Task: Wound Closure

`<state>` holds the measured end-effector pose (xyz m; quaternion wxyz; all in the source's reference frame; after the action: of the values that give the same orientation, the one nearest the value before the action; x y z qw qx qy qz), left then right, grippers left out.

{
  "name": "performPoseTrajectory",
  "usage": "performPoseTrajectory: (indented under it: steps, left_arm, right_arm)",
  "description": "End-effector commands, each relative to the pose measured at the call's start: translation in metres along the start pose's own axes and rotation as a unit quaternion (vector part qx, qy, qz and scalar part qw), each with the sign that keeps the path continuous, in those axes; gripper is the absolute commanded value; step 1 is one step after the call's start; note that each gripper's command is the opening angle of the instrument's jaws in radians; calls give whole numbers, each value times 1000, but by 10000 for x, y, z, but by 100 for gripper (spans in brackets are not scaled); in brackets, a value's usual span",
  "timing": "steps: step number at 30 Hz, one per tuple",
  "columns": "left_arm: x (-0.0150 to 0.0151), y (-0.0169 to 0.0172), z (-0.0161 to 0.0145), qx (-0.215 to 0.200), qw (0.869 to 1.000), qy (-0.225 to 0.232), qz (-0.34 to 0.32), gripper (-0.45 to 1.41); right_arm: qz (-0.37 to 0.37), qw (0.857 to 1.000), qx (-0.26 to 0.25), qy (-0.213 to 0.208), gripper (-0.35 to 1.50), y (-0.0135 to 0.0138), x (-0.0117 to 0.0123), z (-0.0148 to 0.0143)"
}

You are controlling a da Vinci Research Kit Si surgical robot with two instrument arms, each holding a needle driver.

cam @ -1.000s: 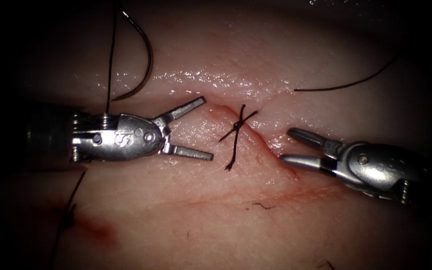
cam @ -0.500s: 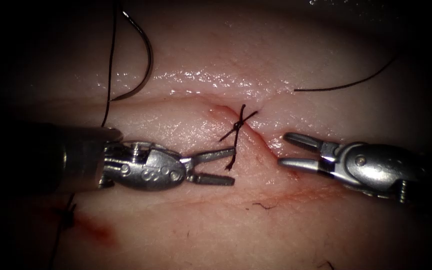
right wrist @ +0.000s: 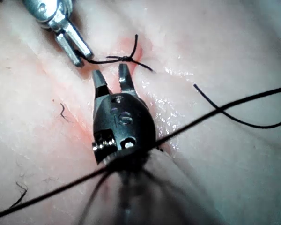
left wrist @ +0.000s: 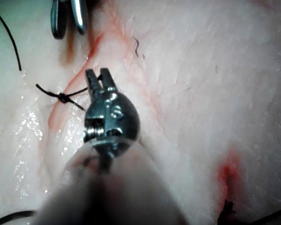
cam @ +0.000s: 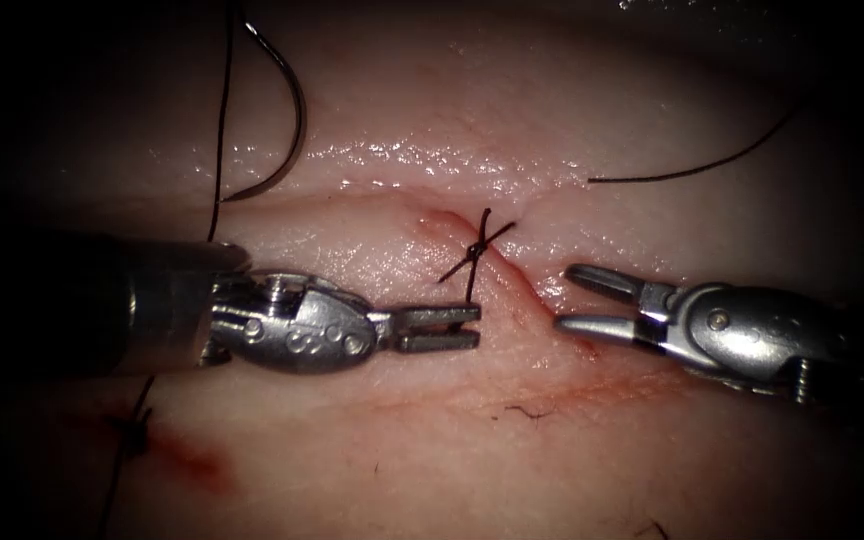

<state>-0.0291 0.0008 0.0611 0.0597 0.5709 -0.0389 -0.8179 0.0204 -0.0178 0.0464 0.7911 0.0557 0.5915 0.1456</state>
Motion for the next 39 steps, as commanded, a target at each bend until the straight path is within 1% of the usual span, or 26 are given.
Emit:
performPoseTrajectory:
  steps: [1,2,3,4,6,7,8,9,10,12,13,16,19,23,28,31,34,39]
  left_arm:
    - [-3,3,6,0,1000,1,-1,7]
    - [-1,4,7,-1,1000,1,0,-13]
    - [-1,4,6,-1,1000,1,0,-26]
    - [-1,4,6,-1,1000,1,-1,-45]
    - [0,3,5,-2,1000,2,-1,-45]
    - [-1,1,2,-3,1000,4,-1,-45]
    - [-1,-1,0,-6,1000,7,-2,-45]
    - [-1,-6,-4,-8,1000,10,-4,-45]
    - [-1,-10,-7,-10,1000,12,-5,-45]
    - [0,-16,-11,-12,1000,16,-5,-45]
    - [1,-21,-13,-12,1000,20,-9,-45]
    - [2,-33,-17,-8,999,34,-29,-45]
    - [0,-37,-14,-14,998,50,-43,-45]
    - [-7,-34,0,-24,996,64,-56,-45]
    - [-6,-32,-5,-33,995,74,-61,-45]
    - [-6,-30,-10,-35,995,74,-63,-45]
    - [-6,-32,-17,-35,995,73,-64,-45]
    - [-5,-35,-16,-34,995,72,-65,-45]
  right_arm:
    - [0,1000,1,1,27,-2,-2,9]
    - [-1,1000,1,1,27,-2,-2,10]
    - [-1,1000,1,1,27,-3,-2,10]
    - [-1,1000,2,0,27,-3,-2,11]
    - [-8,1000,6,-2,10,-5,-3,13]
    - [-24,1000,11,-3,5,-5,-4,17]
    - [-36,999,11,-3,7,-4,-4,19]
    - [-67,998,10,-6,31,-2,-3,25]
    - [-78,997,6,-8,42,-2,-2,27]
    - [-103,994,-8,-20,86,0,0,32]
    - [-112,993,-13,-23,96,1,0,34]
    - [-134,990,-18,-27,108,-1,3,42]
    - [-148,988,-20,-29,108,-2,5,48]
    - [-168,985,-25,-42,108,-5,5,68]
    - [-179,982,-24,-47,106,-3,4,84]
    - [-181,982,-19,-53,106,-2,-3,92]
    - [-184,981,-16,-54,104,-2,-9,93]
    - [-183,981,-16,-54,104,-2,-8,96]
